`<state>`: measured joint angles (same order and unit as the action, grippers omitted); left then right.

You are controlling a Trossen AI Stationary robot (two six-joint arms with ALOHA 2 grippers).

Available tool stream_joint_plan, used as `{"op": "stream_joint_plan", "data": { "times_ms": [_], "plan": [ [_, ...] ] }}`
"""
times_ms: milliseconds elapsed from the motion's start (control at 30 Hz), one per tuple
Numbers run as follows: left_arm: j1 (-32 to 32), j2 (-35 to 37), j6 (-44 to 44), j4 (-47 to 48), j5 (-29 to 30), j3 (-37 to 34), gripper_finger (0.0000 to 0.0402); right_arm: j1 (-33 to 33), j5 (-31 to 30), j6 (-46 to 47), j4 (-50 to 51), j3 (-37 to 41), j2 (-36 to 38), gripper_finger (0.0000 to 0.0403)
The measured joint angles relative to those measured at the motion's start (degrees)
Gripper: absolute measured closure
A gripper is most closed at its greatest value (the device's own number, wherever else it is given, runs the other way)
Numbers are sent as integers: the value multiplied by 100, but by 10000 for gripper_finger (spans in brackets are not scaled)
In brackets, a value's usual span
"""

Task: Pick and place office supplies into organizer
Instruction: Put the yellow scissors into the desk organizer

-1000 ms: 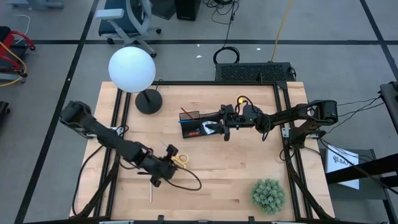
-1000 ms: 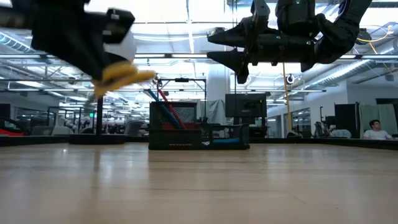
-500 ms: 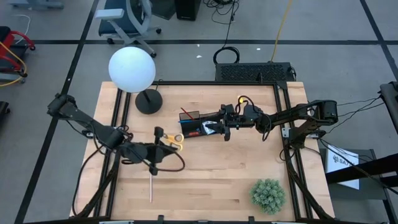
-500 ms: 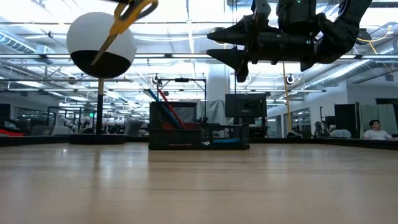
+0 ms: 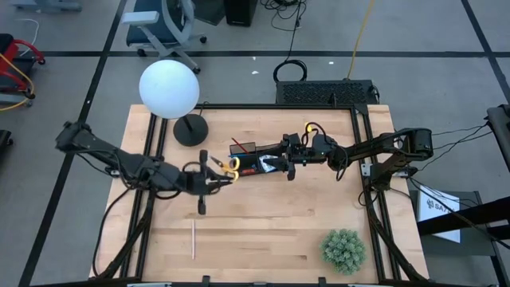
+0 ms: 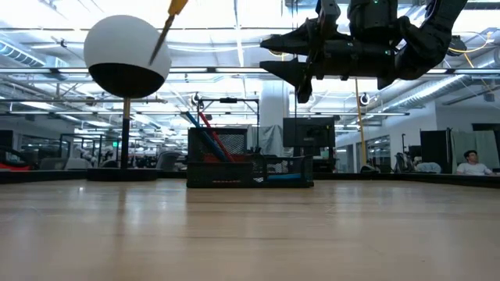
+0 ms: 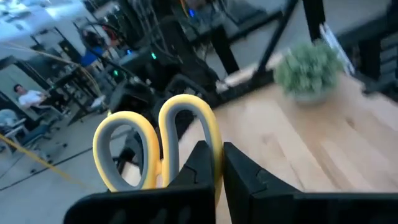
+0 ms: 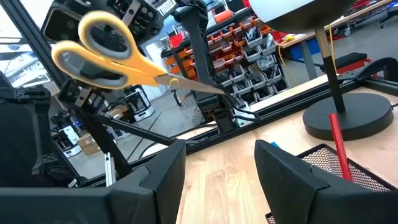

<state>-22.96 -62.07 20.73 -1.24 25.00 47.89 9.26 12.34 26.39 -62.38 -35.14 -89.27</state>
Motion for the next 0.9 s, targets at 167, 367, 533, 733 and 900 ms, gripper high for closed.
{"op": "stream_joint_plan", "data": {
  "times_ms": [167, 367, 533, 733, 900],
  "plan": [
    [534, 247, 59, -1208, -549, -689, 402, 0, 20, 85, -23, 2, 0, 216],
    [1300, 690, -141, -3178, -1516, -1703, 402, 0, 146, 103, -59, 2, 0, 216],
    [1935, 791, -598, -4898, -2357, -2500, 402, 0, 142, 103, -132, 2, 0, 216],
    [2547, 484, -1223, -6146, -2962, -3066, 402, 0, 140, 72, -126, 2, 0, 216],
    [2802, -29, -1396, -6593, -3160, -3123, 402, 0, 121, 21, -128, 2, 0, 216]
  ]
}}
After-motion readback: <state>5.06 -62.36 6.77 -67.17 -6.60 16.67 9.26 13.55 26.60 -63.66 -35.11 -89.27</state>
